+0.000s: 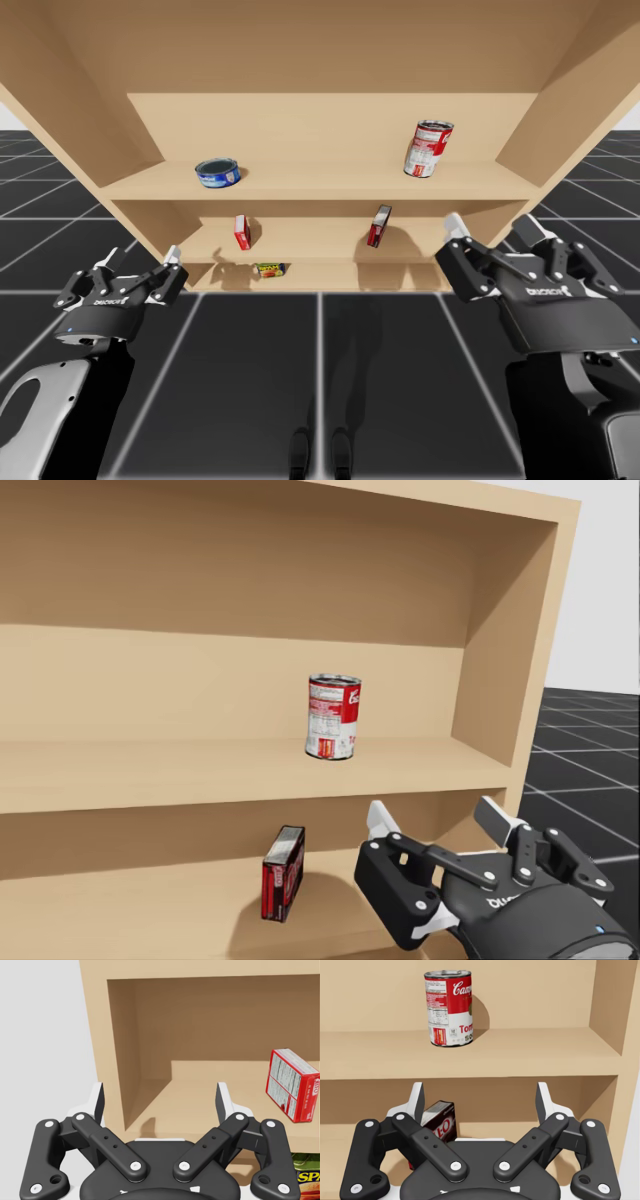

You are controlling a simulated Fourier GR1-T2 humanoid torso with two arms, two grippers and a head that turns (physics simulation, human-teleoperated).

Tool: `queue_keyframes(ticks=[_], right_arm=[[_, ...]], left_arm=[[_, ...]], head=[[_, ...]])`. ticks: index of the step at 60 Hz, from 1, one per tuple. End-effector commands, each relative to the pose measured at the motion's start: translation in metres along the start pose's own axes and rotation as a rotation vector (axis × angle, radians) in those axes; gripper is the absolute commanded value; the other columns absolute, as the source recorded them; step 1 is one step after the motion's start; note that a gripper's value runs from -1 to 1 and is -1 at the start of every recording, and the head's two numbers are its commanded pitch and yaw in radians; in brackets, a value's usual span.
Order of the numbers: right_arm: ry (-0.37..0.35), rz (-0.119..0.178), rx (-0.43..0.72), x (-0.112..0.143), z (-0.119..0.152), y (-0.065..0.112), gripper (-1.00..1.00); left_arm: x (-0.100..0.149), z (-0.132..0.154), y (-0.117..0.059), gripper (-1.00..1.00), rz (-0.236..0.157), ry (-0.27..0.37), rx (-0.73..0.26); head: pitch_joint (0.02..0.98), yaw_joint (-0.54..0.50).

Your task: Look through the shelves, find the red soup can, and take it.

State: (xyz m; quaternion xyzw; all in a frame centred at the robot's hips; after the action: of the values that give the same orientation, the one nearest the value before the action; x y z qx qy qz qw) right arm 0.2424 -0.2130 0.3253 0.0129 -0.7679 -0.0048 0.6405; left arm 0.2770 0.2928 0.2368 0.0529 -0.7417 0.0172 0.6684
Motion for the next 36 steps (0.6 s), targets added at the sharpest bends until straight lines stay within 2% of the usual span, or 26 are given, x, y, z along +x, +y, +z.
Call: queue_keyframes(ticks=[1, 11, 16, 27, 33, 36], right_arm=[[-0.012, 0.024, 0.027, 0.03, -0.006, 0.008, -1.0], [-0.001, 0.038, 0.051, 0.043, -0.025, 0.016, -1.0], [0.007, 0.033, 0.066, 0.045, -0.036, 0.021, -1.0], [0.014, 0.019, 0.096, 0.043, -0.068, 0.035, -1.0], [0.029, 0.034, 0.094, 0.039, -0.085, 0.04, -1.0], [0.048, 0.031, 0.088, 0.036, -0.095, 0.041, -1.0]], left_arm=[[0.0, 0.0, 0.001, -1.0, 0.004, 0.001, 0.0], [0.0, 0.0, 0.001, -1.0, 0.005, 0.0, 0.001], [0.0, 0.0, 0.002, -1.0, 0.005, 0.002, 0.0], [0.001, -0.001, 0.002, -1.0, 0.006, 0.002, 0.004], [0.001, -0.001, 0.002, -1.0, 0.007, 0.002, 0.005], [0.001, -0.001, 0.003, -1.0, 0.008, 0.001, 0.007]], head=[[0.267, -0.31], [0.266, -0.31], [0.267, -0.31], [0.27, -0.3], [0.272, -0.29], [0.274, -0.29]])
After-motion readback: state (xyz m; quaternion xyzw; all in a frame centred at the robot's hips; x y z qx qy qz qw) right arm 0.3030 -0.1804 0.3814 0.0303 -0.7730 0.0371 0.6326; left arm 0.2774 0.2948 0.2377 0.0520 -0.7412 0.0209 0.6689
